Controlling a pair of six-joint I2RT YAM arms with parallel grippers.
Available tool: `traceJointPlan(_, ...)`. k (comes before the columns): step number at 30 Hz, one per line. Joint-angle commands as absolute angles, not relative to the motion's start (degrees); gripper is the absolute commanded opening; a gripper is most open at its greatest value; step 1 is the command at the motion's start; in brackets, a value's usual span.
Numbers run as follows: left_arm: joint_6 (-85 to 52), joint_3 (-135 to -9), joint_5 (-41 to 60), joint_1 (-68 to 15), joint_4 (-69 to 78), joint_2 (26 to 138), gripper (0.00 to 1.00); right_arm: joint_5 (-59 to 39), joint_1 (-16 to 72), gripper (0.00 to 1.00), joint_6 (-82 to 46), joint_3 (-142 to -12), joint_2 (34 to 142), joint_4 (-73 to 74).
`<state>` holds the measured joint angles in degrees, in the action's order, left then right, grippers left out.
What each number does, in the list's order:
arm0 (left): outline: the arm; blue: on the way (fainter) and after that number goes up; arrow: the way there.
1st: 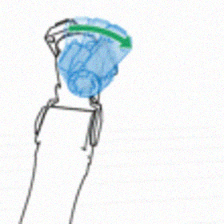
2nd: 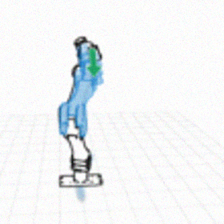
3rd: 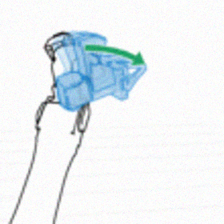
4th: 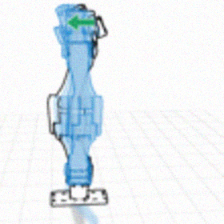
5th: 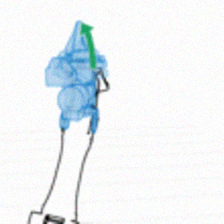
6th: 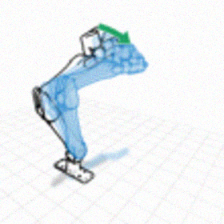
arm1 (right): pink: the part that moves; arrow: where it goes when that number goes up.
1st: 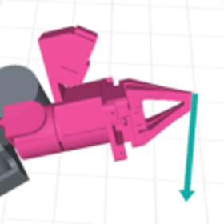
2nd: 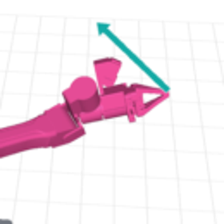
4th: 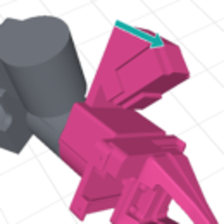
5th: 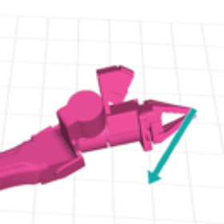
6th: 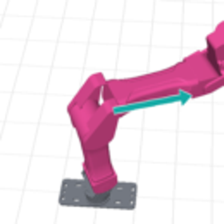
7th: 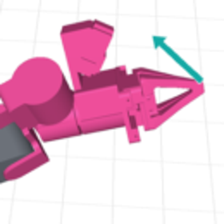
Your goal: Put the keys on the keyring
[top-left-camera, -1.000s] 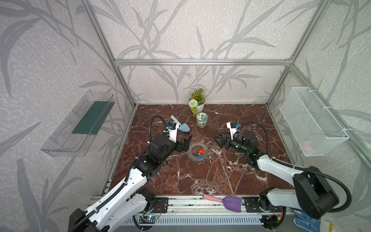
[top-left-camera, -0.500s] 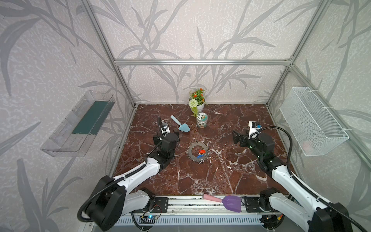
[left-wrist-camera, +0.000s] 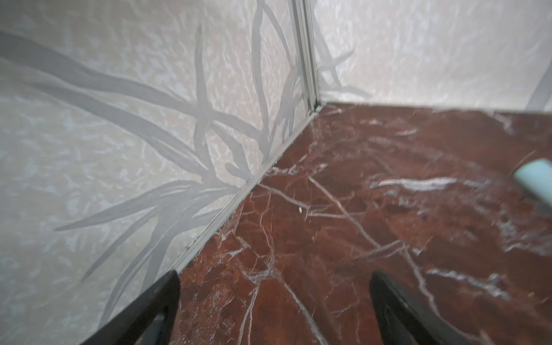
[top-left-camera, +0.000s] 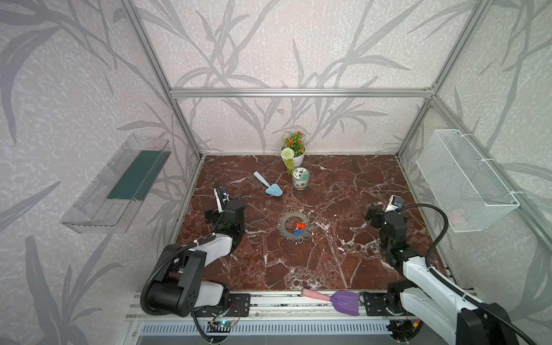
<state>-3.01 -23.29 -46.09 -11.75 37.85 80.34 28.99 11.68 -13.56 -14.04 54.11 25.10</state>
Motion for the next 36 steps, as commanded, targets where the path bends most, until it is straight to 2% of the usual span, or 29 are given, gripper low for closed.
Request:
traceJointPlan(1,1.1,-21.2,-37.1,-10.7,49.6,82.6,0.99,35.6,11.4,0.99,-9.7,-11.0,59.1,39.7)
traceJointPlan(4,0.1,-17.1,-34.4,-7.0,65.1,88.0,0.99,34.6,11.4,0.99,-5.7,-10.9,66.3,46.0)
traceJointPlan(8,-3.9,-22.0,-24.2,-3.3,48.4,85.3,0.99,28.5,11.1,0.99,-0.1,-10.8,77.0,61.9)
traceJointPlan(9,-5.1,-22.4,-22.1,-1.9,48.7,87.6,0.99,26.8,11.2,0.99,1.8,-11.6,79.7,64.2)
traceJointPlan(11,-3.5,-20.3,-21.8,-1.5,58.7,90.8,0.99,25.8,10.5,0.99,1.8,-12.2,85.0,68.5)
traceJointPlan(12,-5.2,-21.9,-21.5,-1.5,51.8,88.4,0.99,26.0,10.3,0.99,2.9,-12.4,87.8,72.6)
traceJointPlan(13,-5.7,-22.9,-21.3,-1.3,47.0,87.1,0.99,24.8,10.4,0.99,2.8,-13.3,86.7,68.8)
traceJointPlan(16,-3.4,-20.4,-20.8,-1.3,58.1,90.5,0.99,17.2,8.5,0.99,0.7,-20.1,82.4,48.4)
traceJointPlan(17,-3.3,-20.6,-20.8,-1.6,57.0,90.2,0.99,13.7,7.2,0.99,-1.6,-22.0,83.4,44.1)
traceJointPlan(20,-4.0,-21.3,-20.1,-1.6,53.0,88.7,0.99,8.6,6.1,0.99,2.6,-18.7,92.1,63.1)
traceJointPlan(23,-2.4,-20.3,-20.0,-1.7,57.7,90.3,0.99,8.9,5.2,0.99,-1.3,-23.8,86.3,44.0)
traceJointPlan(25,-3.1,-20.9,-19.7,-1.7,55.4,89.7,0.99,7.4,4.9,0.99,0.1,-22.4,87.6,49.2)
traceJointPlan(27,-2.7,-20.7,-20.1,-1.8,56.8,90.3,0.99,6.9,4.7,0.99,1.5,-19.5,91.9,61.5)
traceJointPlan(30,-2.8,-20.8,-20.1,-1.9,56.8,90.3,0.99,6.6,4.8,0.99,1.0,-21.3,88.3,51.9)
traceJointPlan(33,-2.8,-20.8,-20.1,-1.9,56.7,90.3,0.99,6.3,4.8,0.99,1.6,-18.9,91.5,61.9)
traceJointPlan(36,-2.8,-20.7,-20.1,-1.8,56.6,90.3,0.99,4.9,4.9,0.99,2.1,-17.5,90.9,62.9)
